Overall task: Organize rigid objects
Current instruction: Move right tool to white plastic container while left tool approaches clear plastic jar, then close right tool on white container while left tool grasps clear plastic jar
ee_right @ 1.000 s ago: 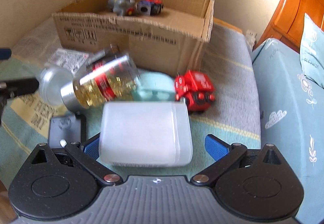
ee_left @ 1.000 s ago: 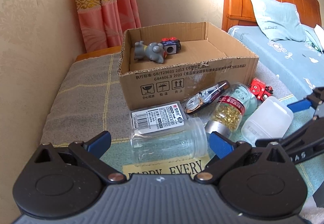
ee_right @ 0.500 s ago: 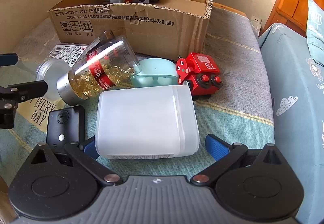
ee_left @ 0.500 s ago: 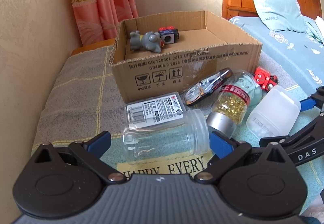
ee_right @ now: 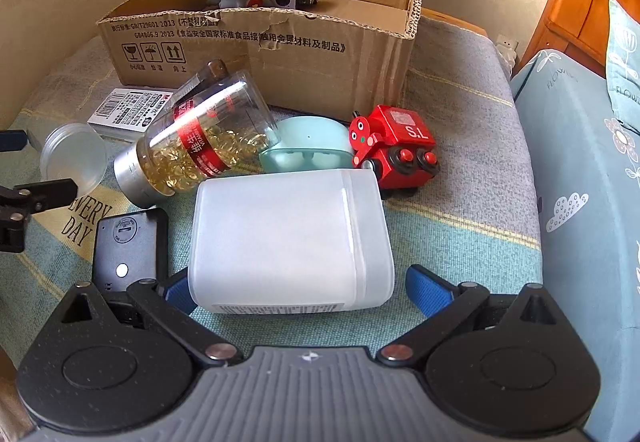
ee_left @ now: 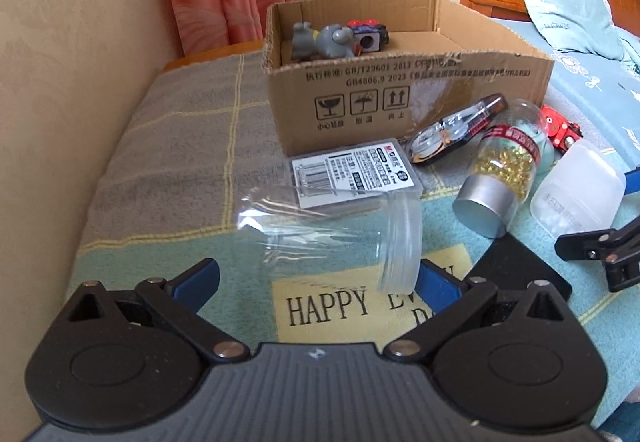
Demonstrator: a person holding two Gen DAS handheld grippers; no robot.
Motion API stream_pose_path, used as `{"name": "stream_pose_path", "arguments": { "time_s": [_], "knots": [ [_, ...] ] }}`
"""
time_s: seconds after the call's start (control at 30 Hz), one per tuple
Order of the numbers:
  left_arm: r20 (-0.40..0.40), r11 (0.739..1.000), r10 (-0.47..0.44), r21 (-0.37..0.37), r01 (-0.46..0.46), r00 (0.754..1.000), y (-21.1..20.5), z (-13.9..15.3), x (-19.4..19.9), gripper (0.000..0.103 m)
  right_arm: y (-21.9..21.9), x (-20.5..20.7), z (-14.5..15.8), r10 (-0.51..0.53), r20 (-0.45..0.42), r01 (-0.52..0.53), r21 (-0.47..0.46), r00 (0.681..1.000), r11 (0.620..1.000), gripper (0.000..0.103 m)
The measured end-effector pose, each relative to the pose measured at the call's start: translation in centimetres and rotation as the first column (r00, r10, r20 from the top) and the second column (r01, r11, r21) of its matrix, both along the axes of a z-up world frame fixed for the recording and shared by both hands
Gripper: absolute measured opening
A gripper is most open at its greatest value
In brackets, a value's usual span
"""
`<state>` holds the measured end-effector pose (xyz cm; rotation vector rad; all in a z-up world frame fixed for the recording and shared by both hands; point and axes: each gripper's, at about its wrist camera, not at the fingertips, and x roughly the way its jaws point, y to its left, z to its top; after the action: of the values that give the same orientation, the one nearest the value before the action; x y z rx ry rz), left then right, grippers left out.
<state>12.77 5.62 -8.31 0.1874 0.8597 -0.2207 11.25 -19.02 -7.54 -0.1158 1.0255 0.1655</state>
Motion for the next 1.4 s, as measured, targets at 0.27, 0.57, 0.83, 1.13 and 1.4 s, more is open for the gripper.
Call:
{"name": "stream_pose_path", "arguments": {
  "time_s": [0.27,0.57,0.83,1.13,1.4],
  "knots": [
    [-0.029,0.999,0.009,-0.044,-0.011,1.0,0.2,-1.2,0.6,0.102,0.1,0.1,0.0,-0.002,-0.008,0.002,-0.002,1.0,1.0,0.103],
    [-0.034,0.998,0.018,-0.055,-0.019,0.999,0.4,0.7,1.0,0.102,0.5,0.5,0.1,0.015,-0.014,-0.015,-0.016,1.0,1.0,0.103],
    [-0.048,0.997,0.026,-0.07,-0.03,0.998,0.8,3.1,0.0,0.102,0.8,0.4,0.2,0.047,0.009,-0.046,-0.036,0.999,0.998,0.103],
    [-0.045,0.998,0.034,-0.043,-0.036,0.998,-0.2,1.9,0.6,0.102,0.9,0.7,0.1,0.074,0.017,-0.074,-0.014,0.997,0.997,0.103],
    [0.014,0.999,-0.004,-0.037,0.005,1.0,-0.7,1.5,1.2,0.1,1.2,1.0,0.6,0.085,0.035,-0.086,0.006,0.996,0.996,0.103]
  ]
}}
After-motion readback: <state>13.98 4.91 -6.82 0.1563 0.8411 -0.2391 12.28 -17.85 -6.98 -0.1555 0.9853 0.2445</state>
